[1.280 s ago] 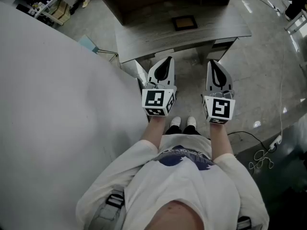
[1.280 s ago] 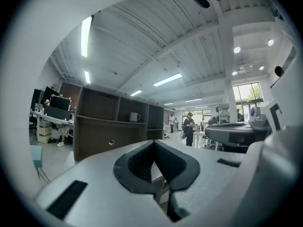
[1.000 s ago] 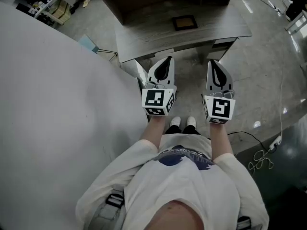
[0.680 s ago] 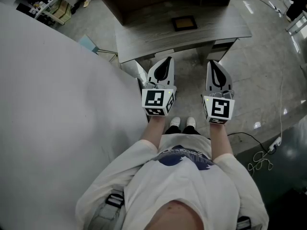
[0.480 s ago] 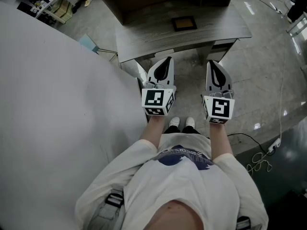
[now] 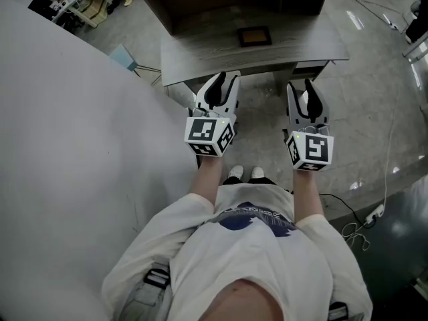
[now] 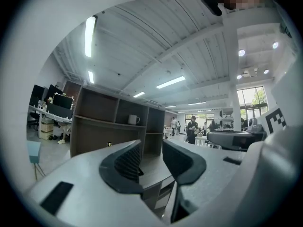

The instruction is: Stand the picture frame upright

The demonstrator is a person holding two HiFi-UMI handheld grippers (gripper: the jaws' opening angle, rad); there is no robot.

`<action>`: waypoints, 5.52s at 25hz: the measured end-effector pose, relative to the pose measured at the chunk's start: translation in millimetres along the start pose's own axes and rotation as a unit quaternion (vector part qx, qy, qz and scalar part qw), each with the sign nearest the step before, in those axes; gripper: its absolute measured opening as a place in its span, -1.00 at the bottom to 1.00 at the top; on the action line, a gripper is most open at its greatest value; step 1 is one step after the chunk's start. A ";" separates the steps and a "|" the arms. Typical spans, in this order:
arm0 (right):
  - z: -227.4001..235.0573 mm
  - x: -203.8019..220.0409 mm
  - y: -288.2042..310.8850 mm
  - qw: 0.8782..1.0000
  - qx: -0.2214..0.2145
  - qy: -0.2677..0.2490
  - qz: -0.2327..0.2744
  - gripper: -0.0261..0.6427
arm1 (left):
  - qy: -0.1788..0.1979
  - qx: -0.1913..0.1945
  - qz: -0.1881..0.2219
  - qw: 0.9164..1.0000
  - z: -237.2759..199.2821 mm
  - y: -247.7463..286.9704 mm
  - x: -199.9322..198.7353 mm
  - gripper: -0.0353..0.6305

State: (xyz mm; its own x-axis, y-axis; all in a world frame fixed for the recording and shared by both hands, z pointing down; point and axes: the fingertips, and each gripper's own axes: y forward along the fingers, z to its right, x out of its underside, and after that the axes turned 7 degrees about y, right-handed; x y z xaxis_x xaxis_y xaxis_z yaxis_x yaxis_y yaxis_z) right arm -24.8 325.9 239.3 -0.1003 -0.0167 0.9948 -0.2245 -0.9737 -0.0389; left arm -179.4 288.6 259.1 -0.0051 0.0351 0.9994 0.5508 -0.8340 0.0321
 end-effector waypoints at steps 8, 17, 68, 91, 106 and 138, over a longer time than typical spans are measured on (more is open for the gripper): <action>19.3 15.3 3.3 1.000 -0.007 0.016 -0.016 -0.44 | 0.002 -0.018 -0.021 1.000 1.7 1.4 17.4 -0.45; 23.8 44.6 49.7 0.999 0.009 0.029 -0.045 -0.44 | -0.007 -0.010 -0.054 0.998 -34.0 37.3 43.8 -0.44; 149.3 93.6 335.5 0.993 -0.009 0.039 -0.113 -0.44 | -0.038 -0.037 -0.092 0.994 -169.1 311.9 71.8 -0.44; 168.3 184.7 389.3 0.975 -0.042 0.057 -0.210 -0.44 | -0.092 -0.064 -0.191 0.975 -183.2 339.1 163.1 -0.44; 173.1 304.5 410.5 0.946 -0.023 0.074 -0.315 -0.44 | -0.166 -0.028 -0.294 0.941 -178.8 366.0 296.7 -0.44; 178.4 392.2 416.0 0.911 0.016 0.081 -0.403 -0.59 | -0.154 -0.050 -0.376 0.912 -173.2 392.7 361.5 -0.52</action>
State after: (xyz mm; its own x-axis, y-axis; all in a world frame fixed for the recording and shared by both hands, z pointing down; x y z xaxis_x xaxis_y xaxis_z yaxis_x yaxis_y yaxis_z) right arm 15.4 -126.2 630.0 -0.0579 0.7382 0.6721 -0.2612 -0.6609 0.7035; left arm -109.5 -121.6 635.7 -0.1063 0.7590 0.6423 0.4092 -0.5554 0.7240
